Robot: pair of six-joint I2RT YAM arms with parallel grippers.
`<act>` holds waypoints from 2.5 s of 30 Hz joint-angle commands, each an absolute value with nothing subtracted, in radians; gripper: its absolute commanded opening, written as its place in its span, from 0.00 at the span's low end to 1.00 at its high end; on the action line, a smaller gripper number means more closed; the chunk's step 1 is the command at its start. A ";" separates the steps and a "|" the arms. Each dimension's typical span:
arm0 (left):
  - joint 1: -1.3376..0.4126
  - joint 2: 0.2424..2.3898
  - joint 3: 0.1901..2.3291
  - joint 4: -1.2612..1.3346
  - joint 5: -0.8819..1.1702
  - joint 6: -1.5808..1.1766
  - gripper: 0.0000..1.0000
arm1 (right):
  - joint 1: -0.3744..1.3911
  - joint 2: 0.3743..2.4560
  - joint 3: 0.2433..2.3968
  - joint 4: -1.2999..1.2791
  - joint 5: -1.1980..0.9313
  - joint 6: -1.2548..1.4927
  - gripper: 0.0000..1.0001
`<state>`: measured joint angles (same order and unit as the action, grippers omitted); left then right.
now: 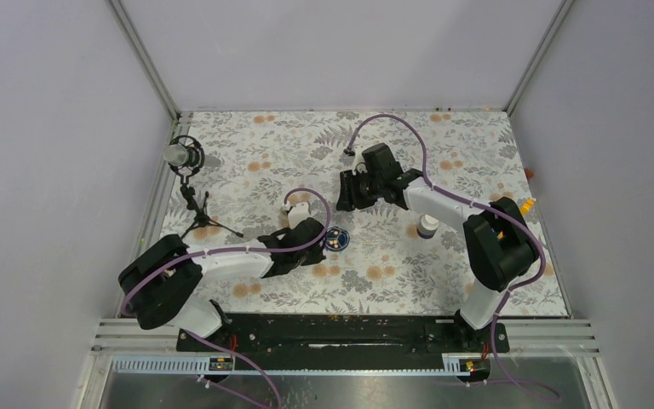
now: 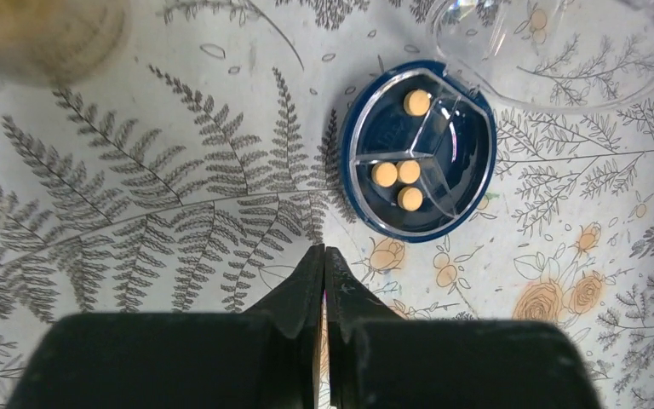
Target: Sort the pills into containers
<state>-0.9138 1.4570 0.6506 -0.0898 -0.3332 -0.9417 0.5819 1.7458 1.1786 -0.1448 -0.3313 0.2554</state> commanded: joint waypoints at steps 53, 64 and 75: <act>-0.862 1.577 0.657 0.147 -0.188 -1.026 0.16 | 0.683 1.666 1.065 -0.178 -0.317 0.212 0.47; -0.851 1.556 0.634 0.151 -0.197 -1.028 0.16 | 0.689 1.674 1.081 -0.176 -0.324 0.264 0.49; -0.839 1.517 0.602 0.155 -0.207 -1.027 0.16 | 0.689 1.673 1.069 -0.125 -0.339 0.312 0.65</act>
<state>-0.8448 1.5501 0.6197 0.1303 -0.1955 -1.0218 0.6804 1.6970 1.0607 -0.1455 -0.3267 0.2901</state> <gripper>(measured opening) 0.159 0.646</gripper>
